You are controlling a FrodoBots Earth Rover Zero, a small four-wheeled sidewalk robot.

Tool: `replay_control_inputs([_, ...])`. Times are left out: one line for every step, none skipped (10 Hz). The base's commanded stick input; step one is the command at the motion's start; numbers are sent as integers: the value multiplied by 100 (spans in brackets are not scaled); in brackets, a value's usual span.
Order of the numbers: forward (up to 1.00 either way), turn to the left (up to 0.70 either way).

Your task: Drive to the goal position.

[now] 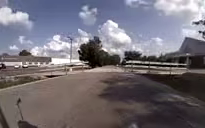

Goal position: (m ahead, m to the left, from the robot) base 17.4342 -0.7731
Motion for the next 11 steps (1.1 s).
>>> replay_control_inputs([70, 0])
replay_control_inputs([70, 0])
replay_control_inputs([70, 0])
replay_control_inputs([70, 0])
replay_control_inputs([70, 0])
replay_control_inputs([70, 0])
replay_control_inputs([70, 0])
replay_control_inputs([70, 0])
replay_control_inputs([70, 0])
replay_control_inputs([70, 0])
replay_control_inputs([70, 0])
